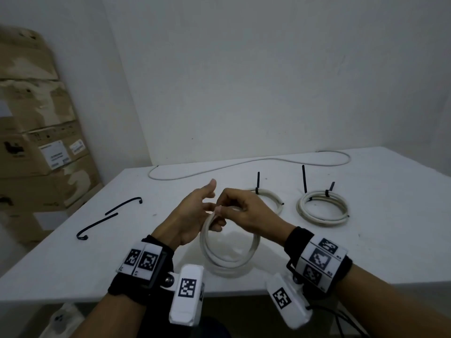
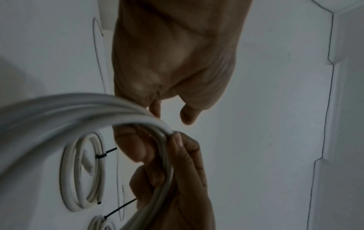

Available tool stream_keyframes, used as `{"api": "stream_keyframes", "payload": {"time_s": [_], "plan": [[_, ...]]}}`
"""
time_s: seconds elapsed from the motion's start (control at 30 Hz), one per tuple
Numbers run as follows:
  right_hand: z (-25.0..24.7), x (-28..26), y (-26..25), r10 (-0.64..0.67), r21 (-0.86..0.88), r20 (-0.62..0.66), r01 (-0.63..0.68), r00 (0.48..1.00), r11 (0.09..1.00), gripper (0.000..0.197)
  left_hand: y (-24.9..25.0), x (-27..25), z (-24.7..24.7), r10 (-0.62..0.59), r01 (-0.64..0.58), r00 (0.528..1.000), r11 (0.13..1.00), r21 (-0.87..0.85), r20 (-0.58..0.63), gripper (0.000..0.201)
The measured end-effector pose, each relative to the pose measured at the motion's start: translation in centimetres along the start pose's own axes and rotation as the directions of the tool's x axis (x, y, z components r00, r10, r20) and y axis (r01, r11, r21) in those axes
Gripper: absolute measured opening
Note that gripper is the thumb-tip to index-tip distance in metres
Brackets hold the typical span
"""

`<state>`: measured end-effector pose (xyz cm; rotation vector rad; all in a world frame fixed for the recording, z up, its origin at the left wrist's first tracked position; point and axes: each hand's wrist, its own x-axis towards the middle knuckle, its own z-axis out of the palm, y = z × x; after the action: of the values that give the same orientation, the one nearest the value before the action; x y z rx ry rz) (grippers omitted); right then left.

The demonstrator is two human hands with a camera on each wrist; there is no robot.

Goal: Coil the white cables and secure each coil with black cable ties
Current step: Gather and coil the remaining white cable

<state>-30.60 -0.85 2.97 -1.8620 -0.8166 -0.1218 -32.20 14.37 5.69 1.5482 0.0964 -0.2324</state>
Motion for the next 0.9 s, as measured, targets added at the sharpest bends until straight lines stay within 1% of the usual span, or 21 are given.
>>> {"api": "stream_keyframes", "payload": {"time_s": [0.07, 0.13, 0.23, 0.3, 0.37, 0.43, 0.5, 0.57, 0.63, 0.7, 0.77, 0.83, 0.9], "plan": [[-0.9, 0.4, -0.1, 0.023, 0.013, -0.047, -0.023, 0.999, 1.0, 0.01, -0.2, -0.4, -0.4, 0.0, -0.003, 0.997, 0.999, 0.035, 0.081, 0.042], [-1.7, 0.6, -0.4, 0.049, 0.097, -0.065, -0.043, 0.997, 0.994, 0.012, -0.7, -0.8, -0.4, 0.013, -0.017, 0.994, 0.999, 0.042, 0.106, 0.038], [-2.2, 0.5, -0.9, 0.055, 0.208, -0.036, -0.046, 0.998, 0.977, 0.009, -1.4, -0.8, -0.1, 0.103, -0.102, 0.99, 0.995, -0.009, 0.095, 0.036], [-2.2, 0.4, -0.9, 0.069, 0.282, -0.018, -0.061, 0.997, 0.957, 0.004, -1.6, -0.4, 0.2, 0.136, -0.133, 0.989, 0.99, -0.054, 0.064, 0.034], [-2.3, 0.6, -0.1, 0.129, 0.359, -0.009, -0.117, 0.992, 0.926, 0.011, -1.7, -0.1, 0.3, 0.139, -0.134, 0.989, 0.986, -0.095, 0.047, 0.032], [-2.7, 0.7, 1.0, 0.261, 0.432, 0.022, -0.245, 0.965, 0.868, 0.019, -1.8, 0.1, 0.2, 0.13, -0.123, 0.99, 0.982, -0.144, 0.045, 0.032], [-3.2, 0.6, 1.6, 0.377, 0.476, 0.101, -0.378, 0.921, 0.794, 0.027, -2.1, 0.3, 0.0, 0.124, -0.117, 0.992, 0.979, -0.167, 0.032, 0.032], [-3.4, 0.4, 1.6, 0.441, 0.491, 0.18, -0.469, 0.879, 0.734, 0.025, -2.3, 0.5, -0.1, 0.117, -0.111, 0.993, 0.982, -0.155, 0.031, 0.032], [-3.4, 0.4, 1.5, 0.486, 0.527, 0.211, -0.518, 0.848, 0.675, 0.019, -2.5, 0.6, 0.1, 0.111, -0.104, 0.993, 0.983, -0.148, 0.043, 0.032], [-3.3, 0.6, 1.4, 0.512, 0.583, 0.219, -0.532, 0.831, 0.614, 0.016, -2.5, 0.6, 0.2, 0.114, -0.106, 0.992, 0.985, -0.138, 0.053, 0.031], [-3.2, 0.7, 1.3, 0.526, 0.62, 0.218, -0.533, 0.822, 0.575, 0.016, -2.5, 0.4, 0.3, 0.123, -0.116, 0.991, 0.987, -0.113, 0.056, 0.028], [-3.1, 0.7, 1.2, 0.531, 0.625, 0.204, -0.527, 0.822, 0.575, 0.016, -2.4, 0.4, 0.3, 0.134, -0.13, 0.99, 0.988, -0.089, 0.043, 0.024], [-3.0, 0.7, 1.3, 0.525, 0.618, 0.184, -0.513, 0.831, 0.596, 0.017, -2.3, 0.5, 0.2, 0.142, -0.141, 0.99, 0.988, -0.055, 0.023, 0.021]]}}
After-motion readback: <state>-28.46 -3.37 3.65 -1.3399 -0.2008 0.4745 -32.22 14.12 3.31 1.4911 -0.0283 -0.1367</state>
